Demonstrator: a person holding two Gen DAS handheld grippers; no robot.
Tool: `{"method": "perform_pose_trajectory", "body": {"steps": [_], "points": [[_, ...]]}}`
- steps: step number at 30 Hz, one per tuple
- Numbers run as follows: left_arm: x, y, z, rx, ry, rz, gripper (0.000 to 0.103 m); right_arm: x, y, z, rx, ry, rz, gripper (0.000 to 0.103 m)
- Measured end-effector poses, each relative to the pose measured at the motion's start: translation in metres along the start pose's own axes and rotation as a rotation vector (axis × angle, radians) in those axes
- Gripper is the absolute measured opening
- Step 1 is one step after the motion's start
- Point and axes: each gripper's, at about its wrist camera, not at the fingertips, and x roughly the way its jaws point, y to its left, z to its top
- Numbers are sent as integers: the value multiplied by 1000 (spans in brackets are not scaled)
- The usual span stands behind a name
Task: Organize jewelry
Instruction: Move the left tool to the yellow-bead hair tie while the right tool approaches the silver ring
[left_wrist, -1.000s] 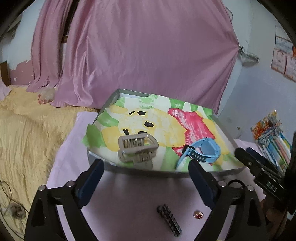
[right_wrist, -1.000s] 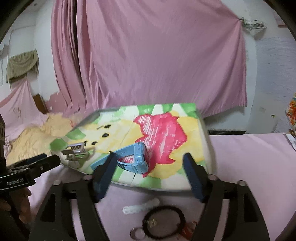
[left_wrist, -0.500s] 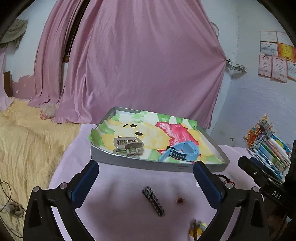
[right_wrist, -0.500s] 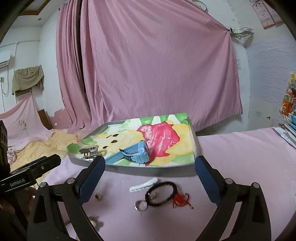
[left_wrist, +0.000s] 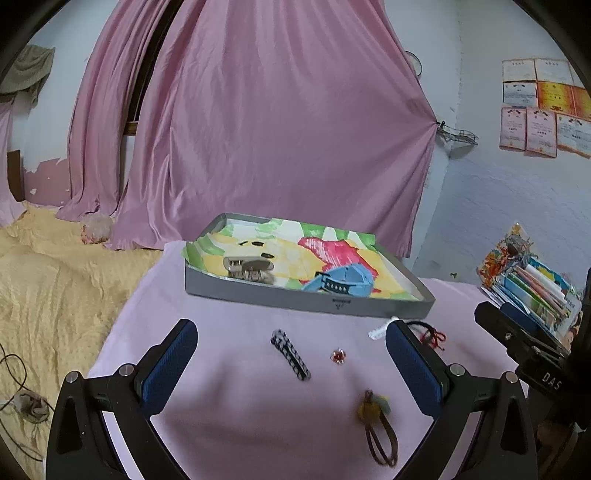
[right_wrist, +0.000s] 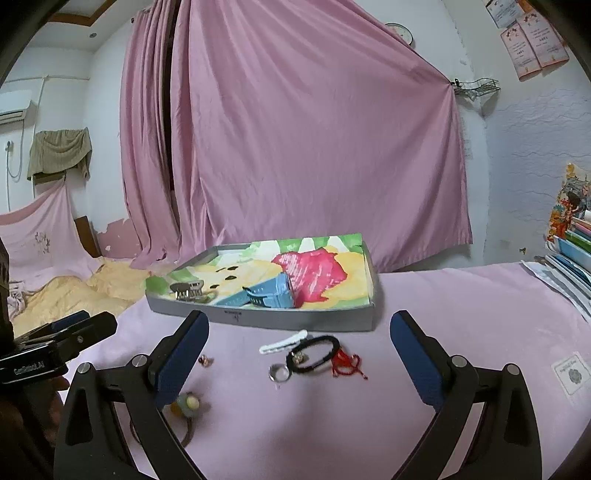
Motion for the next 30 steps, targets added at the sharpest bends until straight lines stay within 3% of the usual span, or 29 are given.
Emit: {"method": "perform_pose_trajectory", "body": {"steps": [7,14,21,30], "points": [[-8,-1,-17,-9,43,-23,102,-5,-9,-13,0,42,-10,97],[-7,2,-29,-49,112,-95,102,-5,-10,-20,-2,70,-12,97],[-1,-9,-37,-10,186,-160,101,-3,-11,-27,5,100,-2,97],[9,-22,-45,23,279,-214,60,4,-13,-33,25,143,17,97]]}}
